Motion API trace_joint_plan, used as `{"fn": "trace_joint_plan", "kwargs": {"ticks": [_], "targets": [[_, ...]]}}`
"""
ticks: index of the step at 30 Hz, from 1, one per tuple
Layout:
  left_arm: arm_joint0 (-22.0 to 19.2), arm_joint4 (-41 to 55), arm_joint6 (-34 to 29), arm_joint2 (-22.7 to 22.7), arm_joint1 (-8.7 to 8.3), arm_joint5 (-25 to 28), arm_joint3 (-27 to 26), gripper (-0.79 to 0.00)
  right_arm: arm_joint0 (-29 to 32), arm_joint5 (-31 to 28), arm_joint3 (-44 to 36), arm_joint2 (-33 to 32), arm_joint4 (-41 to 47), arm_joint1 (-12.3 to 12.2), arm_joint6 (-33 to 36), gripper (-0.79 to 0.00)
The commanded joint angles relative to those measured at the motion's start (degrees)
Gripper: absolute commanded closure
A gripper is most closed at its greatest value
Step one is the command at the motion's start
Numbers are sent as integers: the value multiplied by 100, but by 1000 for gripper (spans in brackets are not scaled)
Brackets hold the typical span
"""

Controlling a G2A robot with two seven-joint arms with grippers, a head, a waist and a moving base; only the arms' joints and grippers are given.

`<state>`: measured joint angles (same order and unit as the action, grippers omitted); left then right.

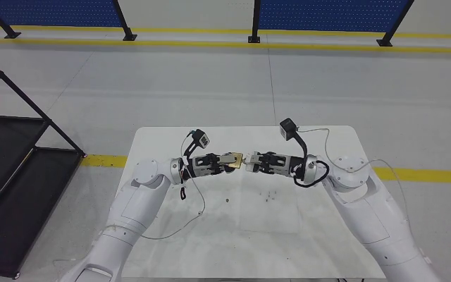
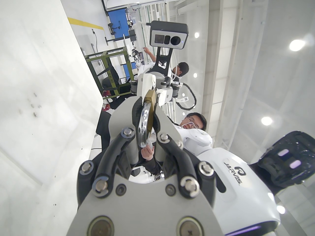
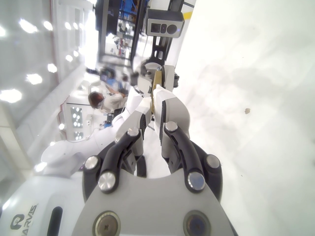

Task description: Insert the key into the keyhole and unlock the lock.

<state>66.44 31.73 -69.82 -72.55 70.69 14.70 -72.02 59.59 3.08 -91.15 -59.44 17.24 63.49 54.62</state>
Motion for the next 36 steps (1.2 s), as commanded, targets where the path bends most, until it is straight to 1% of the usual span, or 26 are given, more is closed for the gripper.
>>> {"fn": "trace_joint_plan", "kwargs": {"ticks": [1, 10, 30, 36], "targets": [[0, 0, 0, 0, 0, 0, 0, 0, -20, 7, 28, 18, 11, 7, 4, 0], [0, 0, 0, 0, 0, 0, 0, 0, -40, 149, 22, 48, 53, 26, -80, 0], [0, 0, 0, 0, 0, 0, 0, 0, 155, 902, -276, -64, 600, 43, -361, 0], [0, 0, 0, 0, 0, 0, 0, 0, 156, 918, -280, -65, 604, 43, -370, 0]]}}
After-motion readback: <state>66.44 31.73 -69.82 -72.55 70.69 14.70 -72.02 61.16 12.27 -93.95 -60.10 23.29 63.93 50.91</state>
